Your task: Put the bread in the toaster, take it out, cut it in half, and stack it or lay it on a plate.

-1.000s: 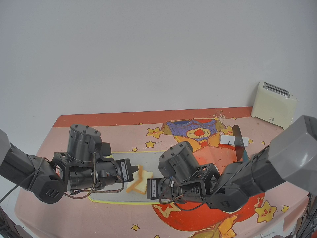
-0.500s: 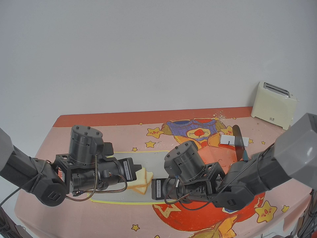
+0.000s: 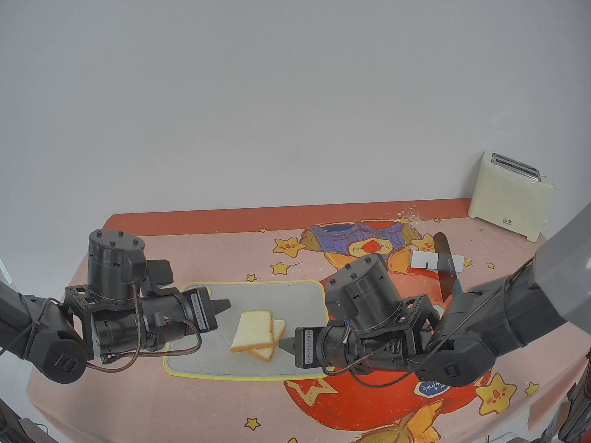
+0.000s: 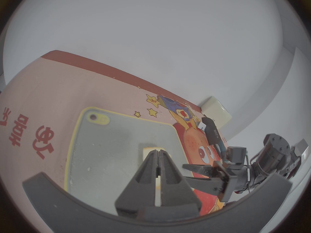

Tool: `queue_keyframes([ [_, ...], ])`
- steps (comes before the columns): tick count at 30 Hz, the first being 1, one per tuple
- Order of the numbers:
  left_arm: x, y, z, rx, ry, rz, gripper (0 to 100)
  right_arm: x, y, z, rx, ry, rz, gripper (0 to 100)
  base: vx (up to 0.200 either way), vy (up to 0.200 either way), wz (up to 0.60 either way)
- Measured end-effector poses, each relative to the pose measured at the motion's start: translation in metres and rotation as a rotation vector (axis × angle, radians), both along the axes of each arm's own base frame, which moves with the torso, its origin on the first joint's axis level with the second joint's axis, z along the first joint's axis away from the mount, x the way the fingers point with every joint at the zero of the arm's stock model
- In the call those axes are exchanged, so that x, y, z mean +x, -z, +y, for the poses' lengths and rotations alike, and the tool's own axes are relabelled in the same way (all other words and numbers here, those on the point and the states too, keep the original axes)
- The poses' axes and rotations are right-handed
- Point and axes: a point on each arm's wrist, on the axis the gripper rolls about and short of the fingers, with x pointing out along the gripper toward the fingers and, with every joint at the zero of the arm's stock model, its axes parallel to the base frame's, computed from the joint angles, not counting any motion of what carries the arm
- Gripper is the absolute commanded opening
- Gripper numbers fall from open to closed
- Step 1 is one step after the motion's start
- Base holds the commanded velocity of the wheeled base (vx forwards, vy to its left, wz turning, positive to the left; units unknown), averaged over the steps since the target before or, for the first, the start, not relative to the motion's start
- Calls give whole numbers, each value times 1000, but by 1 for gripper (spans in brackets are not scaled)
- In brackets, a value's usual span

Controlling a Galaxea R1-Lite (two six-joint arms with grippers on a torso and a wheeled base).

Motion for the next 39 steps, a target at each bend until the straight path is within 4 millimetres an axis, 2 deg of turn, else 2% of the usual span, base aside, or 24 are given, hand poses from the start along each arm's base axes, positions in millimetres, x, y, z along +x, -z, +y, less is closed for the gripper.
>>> queue_keyframes([
  [4,-1,4,10,-19,3,29,0,1,-2,1,22,4,-18,100,0,0,0],
  [9,-6,7,35,-71,10,75,0,2,-2,3,29,7,-23,100,0,0,0],
  [10,-7,8,41,-82,6,87,100,2,-1,3,30,7,-24,100,0,0,0],
  [20,-13,0,81,-180,6,107,100,5,5,12,36,6,-23,100,0,0,0],
  [30,-11,1,104,-206,-64,101,100,1,9,25,74,19,22,100,0,0,0],
  [39,-16,8,108,-228,-50,139,100,-3,16,29,61,11,34,100,0,0,0],
])
